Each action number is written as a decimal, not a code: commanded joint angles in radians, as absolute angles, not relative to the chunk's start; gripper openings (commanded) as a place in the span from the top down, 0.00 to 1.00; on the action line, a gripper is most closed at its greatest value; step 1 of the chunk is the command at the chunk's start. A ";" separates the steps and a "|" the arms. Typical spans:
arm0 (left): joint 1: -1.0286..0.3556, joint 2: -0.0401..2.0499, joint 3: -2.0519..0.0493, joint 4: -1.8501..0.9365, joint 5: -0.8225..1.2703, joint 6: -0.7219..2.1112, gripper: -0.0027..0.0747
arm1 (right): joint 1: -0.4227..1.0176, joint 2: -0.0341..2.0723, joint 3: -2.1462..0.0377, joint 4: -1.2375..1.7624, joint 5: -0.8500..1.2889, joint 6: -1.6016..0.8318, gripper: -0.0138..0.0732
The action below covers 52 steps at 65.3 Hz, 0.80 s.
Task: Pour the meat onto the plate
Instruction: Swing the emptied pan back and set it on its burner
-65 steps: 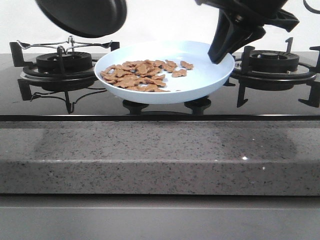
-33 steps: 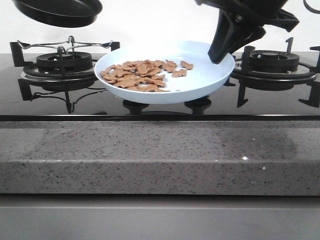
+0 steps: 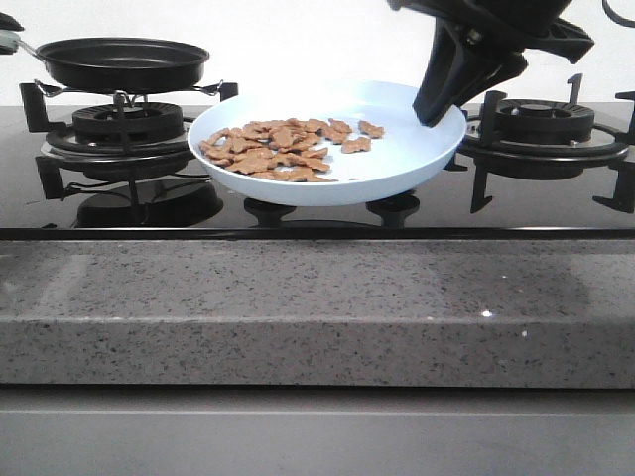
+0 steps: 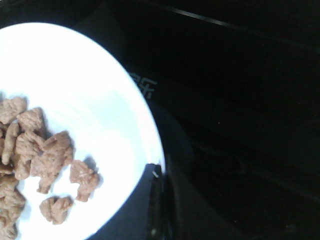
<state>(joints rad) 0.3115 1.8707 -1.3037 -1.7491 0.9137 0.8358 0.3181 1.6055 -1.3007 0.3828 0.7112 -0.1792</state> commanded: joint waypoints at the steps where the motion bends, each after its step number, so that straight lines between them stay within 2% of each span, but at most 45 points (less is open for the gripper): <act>1: 0.311 1.821 -1.337 -1.848 0.958 0.826 0.99 | 0.318 1.565 -1.324 0.408 0.666 -0.188 0.97; 5: 0.311 1.821 -1.337 -1.837 0.958 0.826 0.98 | 0.318 1.565 -1.324 0.408 0.666 -0.188 0.97; 9: 0.311 1.821 -1.337 -1.829 0.968 0.826 0.92 | 0.318 1.565 -1.324 0.408 0.666 -0.188 0.97; 16: 0.311 1.821 -1.337 -1.819 0.976 0.826 0.71 | 0.318 1.565 -1.324 0.408 0.666 -0.188 0.97; 20: 0.311 1.821 -1.337 -1.809 0.980 0.826 0.56 | 0.318 1.565 -1.324 0.408 0.666 -0.188 0.97; 21: 0.311 1.821 -1.337 -1.805 0.980 0.826 0.56 | 0.318 1.565 -1.324 0.408 0.666 -0.188 0.97; 24: 0.311 1.821 -1.337 -1.794 0.982 0.826 0.47 | 0.318 1.565 -1.324 0.408 0.666 -0.188 0.97; 30: 0.311 1.821 -1.337 -1.755 0.982 0.826 0.35 | 0.318 1.565 -1.324 0.408 0.666 -0.188 0.97; 36: 0.313 1.821 -1.337 -1.721 0.984 0.826 0.31 | 0.318 1.565 -1.324 0.408 0.666 -0.188 0.97; 52: 0.349 1.814 -1.360 -1.655 1.042 0.823 0.31 | 0.318 1.565 -1.324 0.408 0.666 -0.188 0.97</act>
